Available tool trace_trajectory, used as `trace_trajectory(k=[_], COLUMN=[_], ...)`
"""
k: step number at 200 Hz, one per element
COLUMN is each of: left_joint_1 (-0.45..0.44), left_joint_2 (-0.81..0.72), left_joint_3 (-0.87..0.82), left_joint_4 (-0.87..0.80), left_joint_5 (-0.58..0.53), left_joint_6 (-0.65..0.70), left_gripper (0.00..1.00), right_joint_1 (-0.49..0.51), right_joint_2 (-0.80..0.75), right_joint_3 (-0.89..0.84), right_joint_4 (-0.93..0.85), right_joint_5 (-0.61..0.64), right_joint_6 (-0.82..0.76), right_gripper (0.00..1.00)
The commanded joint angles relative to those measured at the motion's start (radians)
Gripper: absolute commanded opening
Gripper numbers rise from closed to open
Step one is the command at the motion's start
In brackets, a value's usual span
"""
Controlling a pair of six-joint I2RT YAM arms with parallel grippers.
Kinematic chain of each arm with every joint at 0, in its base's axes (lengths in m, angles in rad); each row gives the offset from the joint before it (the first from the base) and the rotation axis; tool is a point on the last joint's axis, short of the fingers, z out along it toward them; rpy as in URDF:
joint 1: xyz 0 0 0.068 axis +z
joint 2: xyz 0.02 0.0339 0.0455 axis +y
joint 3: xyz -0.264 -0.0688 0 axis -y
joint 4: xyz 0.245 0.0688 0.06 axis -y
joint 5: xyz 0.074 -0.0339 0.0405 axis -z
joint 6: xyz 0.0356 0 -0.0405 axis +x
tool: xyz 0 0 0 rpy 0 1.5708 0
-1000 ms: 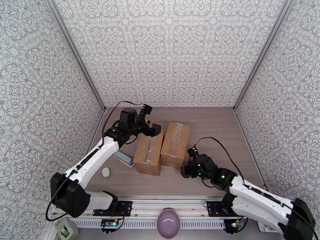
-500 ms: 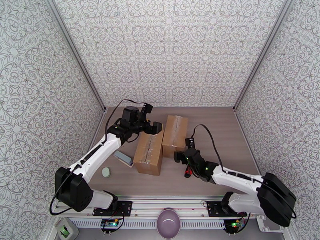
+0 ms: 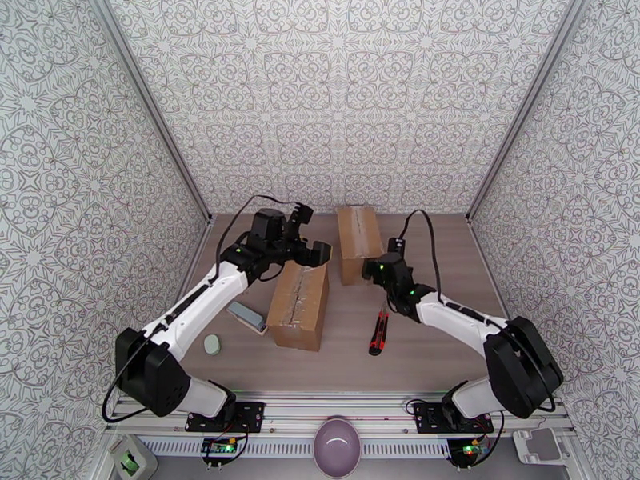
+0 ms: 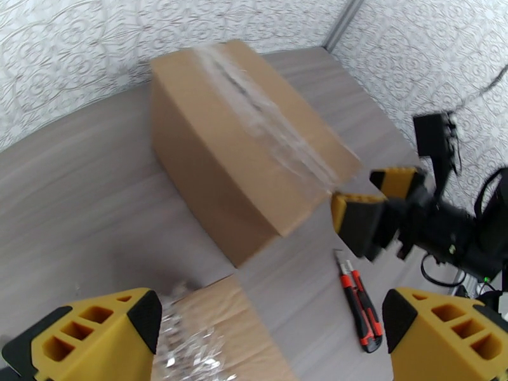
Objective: Unpack the express box
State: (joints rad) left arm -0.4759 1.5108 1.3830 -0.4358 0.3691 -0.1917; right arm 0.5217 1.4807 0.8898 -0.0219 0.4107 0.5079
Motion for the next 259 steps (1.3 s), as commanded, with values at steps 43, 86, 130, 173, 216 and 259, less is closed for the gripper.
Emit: trace_trajectory(k=[43,86,130,173,216,259], left_joint_1=[-0.100,-0.099,-0.100,-0.098,-0.099,-0.094], left_joint_2=[0.117,0.132,0.130,0.083,0.069,0.072], left_joint_3=[0.179,0.184,0.176,0.118,0.105,0.103], left_joint_4=[-0.062,-0.019,-0.021,-0.008,-0.009,-0.009], left_joint_5=[0.011,-0.001,-0.046,-0.073,-0.076,-0.075], left_joint_6=[-0.092,-0.137,-0.139,-0.129,-0.118,-0.114], left_gripper=[0.96,0.94,0.94,0.94,0.94,0.94], right_joint_1=[-0.004,0.098,0.313,0.407,0.409,0.404], right_joint_2=[-0.361,-0.588,-0.402,-0.206,-0.098,-0.034], right_joint_3=[-0.102,-0.193,-0.195,-0.179,-0.120,-0.123], right_joint_4=[-0.381,-0.704,-0.737,-0.664,-0.674,-0.588], right_joint_5=[-0.025,0.041,0.059,0.055,0.067,0.037], right_joint_6=[0.100,0.357,0.575,0.702,0.688,0.645], right_gripper=[0.94,0.83,0.83,0.83,0.82,0.78])
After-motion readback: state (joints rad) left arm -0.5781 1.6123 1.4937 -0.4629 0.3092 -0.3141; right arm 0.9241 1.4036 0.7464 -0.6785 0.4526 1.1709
